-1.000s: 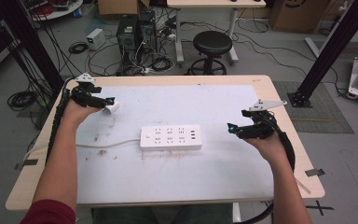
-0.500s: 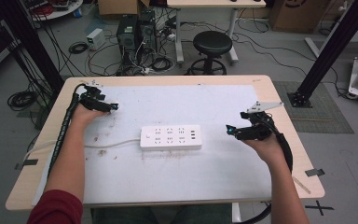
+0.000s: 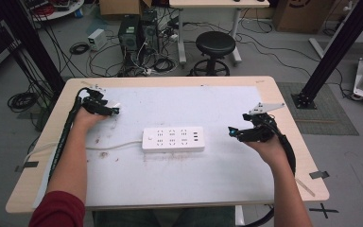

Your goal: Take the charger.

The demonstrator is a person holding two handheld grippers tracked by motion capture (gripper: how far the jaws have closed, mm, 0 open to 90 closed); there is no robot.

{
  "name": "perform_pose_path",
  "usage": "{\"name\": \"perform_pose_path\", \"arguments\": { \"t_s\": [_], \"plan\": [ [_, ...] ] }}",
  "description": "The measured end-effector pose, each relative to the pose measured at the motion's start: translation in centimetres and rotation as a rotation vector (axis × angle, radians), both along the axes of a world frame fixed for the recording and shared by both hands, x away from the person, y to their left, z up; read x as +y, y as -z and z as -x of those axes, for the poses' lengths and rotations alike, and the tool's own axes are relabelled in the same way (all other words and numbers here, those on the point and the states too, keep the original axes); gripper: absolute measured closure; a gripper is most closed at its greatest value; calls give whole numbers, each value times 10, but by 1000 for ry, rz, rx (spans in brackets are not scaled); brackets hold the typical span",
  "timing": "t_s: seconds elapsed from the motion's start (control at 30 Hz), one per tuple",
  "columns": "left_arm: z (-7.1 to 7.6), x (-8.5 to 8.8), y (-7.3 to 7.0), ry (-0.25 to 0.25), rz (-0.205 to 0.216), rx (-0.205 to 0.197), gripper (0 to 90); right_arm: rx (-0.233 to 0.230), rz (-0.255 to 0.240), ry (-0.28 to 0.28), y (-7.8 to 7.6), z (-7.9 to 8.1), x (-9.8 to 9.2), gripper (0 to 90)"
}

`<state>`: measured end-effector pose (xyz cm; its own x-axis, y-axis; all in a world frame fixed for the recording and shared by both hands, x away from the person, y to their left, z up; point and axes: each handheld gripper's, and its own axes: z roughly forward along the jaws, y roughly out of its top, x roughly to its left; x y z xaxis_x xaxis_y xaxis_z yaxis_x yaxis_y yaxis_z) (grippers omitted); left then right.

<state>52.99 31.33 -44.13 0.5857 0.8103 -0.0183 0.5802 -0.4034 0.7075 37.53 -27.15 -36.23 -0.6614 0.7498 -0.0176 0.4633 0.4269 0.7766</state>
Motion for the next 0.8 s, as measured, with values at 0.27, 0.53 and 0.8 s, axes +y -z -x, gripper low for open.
{"name": "perform_pose_path", "arguments": {
  "t_s": [0.27, 0.53, 0.8],
  "plan": [
    [0, -1, 1, 9, -9, 4, 325, -1, 1, 2, 0, 1, -1, 187],
    [1, -2, 0, 34, -24, -3, 423, 1, 0, -2, 0, 1, -1, 186],
    [6, -5, -10, 35, -31, -22, 425, -10, -5, -4, -1, 1, -2, 187]
  ]
}}
